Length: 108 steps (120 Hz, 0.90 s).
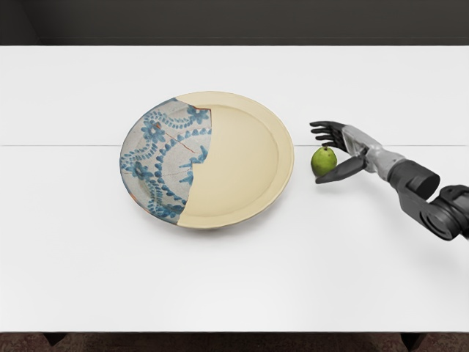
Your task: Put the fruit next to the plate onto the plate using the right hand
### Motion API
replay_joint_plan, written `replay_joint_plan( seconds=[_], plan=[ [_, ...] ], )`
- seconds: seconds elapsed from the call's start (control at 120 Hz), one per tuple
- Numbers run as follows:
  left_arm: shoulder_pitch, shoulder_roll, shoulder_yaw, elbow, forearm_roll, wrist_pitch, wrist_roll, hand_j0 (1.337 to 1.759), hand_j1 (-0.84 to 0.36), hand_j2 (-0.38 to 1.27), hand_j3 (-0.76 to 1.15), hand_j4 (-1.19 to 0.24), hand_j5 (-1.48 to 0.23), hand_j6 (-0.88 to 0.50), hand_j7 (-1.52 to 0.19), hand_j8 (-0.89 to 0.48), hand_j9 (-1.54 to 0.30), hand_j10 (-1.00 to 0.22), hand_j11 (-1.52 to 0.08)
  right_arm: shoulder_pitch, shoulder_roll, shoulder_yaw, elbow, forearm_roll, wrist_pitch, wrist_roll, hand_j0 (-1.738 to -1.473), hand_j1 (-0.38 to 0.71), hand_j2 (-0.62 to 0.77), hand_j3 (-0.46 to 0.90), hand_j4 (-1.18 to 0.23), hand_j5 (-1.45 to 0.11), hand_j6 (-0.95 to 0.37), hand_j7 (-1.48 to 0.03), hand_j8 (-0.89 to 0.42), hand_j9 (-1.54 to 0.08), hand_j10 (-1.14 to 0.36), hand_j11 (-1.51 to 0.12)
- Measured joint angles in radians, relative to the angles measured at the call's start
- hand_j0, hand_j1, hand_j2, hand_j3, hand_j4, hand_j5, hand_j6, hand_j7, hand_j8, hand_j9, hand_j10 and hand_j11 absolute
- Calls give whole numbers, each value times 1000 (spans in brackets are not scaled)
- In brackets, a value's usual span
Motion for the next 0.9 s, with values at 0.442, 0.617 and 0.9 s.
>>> replay_joint_plan(
  seconds=[0.442, 0.617, 0.9],
  plan=[
    [0, 0, 0, 0, 0, 0, 0, 1658, 348, 0, 0, -1, -1, -1, -1, -1, -1, -1, -1, -9, 10, 1, -1, -6, 30, 61, -1658, 28, -60, 0, -317, -410, -318, -410, -317, -410, -317, -410],
    [0, 0, 0, 0, 0, 0, 0, 1658, 348, 0, 0, -1, -1, -1, -1, -1, -1, -1, -1, -11, 12, -6, -7, -5, 34, 69, -1658, 63, -66, 0, -347, -449, -348, -449, -347, -449, -346, -449],
    [0, 0, 0, 0, 0, 0, 0, 1658, 348, 1, 0, -1, -1, -1, -1, -1, -1, -1, -1, -22, 15, -8, -9, -3, 36, 71, -1658, 133, -71, 0, -421, -530, -420, -531, -421, -529, -398, -532]
  ],
)
